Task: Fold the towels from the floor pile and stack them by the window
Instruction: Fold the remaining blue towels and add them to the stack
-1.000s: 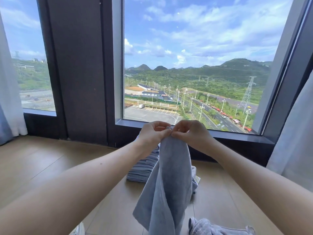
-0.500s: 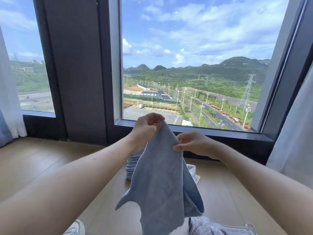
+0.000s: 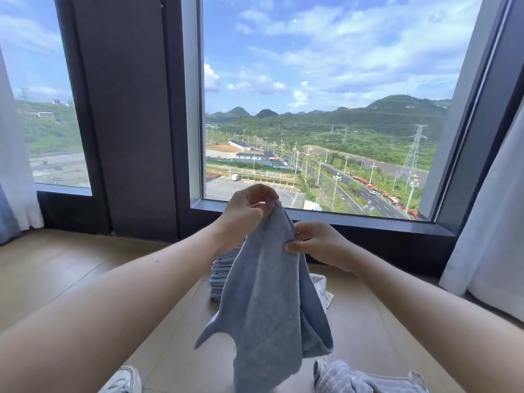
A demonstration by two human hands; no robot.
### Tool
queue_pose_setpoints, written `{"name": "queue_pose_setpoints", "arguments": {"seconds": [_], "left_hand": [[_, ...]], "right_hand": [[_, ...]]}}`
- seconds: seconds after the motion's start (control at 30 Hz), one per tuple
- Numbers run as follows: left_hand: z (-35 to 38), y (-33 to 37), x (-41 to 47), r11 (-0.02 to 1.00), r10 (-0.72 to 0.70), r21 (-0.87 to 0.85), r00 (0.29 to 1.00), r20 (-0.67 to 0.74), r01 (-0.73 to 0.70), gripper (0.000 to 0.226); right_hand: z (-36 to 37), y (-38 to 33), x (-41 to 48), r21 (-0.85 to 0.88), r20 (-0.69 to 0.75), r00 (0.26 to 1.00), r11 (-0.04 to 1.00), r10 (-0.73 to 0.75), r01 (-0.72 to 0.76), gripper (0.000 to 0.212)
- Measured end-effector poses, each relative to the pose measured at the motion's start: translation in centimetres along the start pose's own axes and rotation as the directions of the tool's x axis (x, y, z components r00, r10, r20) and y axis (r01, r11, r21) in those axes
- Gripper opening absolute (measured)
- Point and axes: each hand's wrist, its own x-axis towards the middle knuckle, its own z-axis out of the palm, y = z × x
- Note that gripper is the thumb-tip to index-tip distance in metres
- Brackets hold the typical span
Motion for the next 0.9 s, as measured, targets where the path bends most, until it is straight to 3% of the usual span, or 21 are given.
{"name": "queue_pose_setpoints", "arguments": {"seconds": [0.1, 0.17, 0.3, 0.4, 0.53, 0.67, 0.9], "left_hand": [[0.0, 0.0, 0.1, 0.996, 0.037, 0.083, 0.999, -0.019, -0.035, 0.030], [-0.1, -0.1, 0.1, 0.992, 0.059, 0.112, 0.997, -0.057, -0.053, 0.031], [-0.6, -0.2, 0.4, 0.991, 0.089, 0.113, 0.983, -0.158, -0.071, 0.033], [-1.4, -0.5, 0.7, 0.992, 0.100, 0.096, 0.967, -0.236, -0.079, 0.033], [-2.2, -1.3, 0.9, 0.990, 0.097, 0.121, 0.955, -0.281, -0.065, 0.032], [-3.7, -1.7, 1.3, 0.988, 0.106, 0.148, 0.922, -0.372, -0.054, 0.031], [-6.0, -3.9, 1.3, 0.965, 0.079, 0.261, 0.914, -0.398, 0.030, 0.033]], "right_hand": [[-0.5, 0.5, 0.6, -0.165, -0.084, 0.996, 0.986, -0.002, -0.012, 0.003], [-1.0, 0.6, 0.7, -0.201, -0.099, 0.995, 0.979, 0.009, -0.028, 0.014], [-1.8, 1.2, 0.5, -0.230, -0.088, 0.996, 0.973, 0.015, -0.035, 0.013], [-2.6, 1.7, 0.3, -0.312, -0.160, 0.987, 0.948, 0.010, -0.060, 0.012], [-2.8, 2.2, 0.1, -0.459, -0.233, 0.972, 0.883, -0.016, -0.095, 0.005], [-2.9, 3.1, 0.1, -0.624, -0.265, 0.964, 0.761, 0.007, -0.177, 0.017], [-3.1, 4.0, 0.3, -0.623, -0.321, 0.942, 0.728, 0.096, -0.286, 0.024]]}}
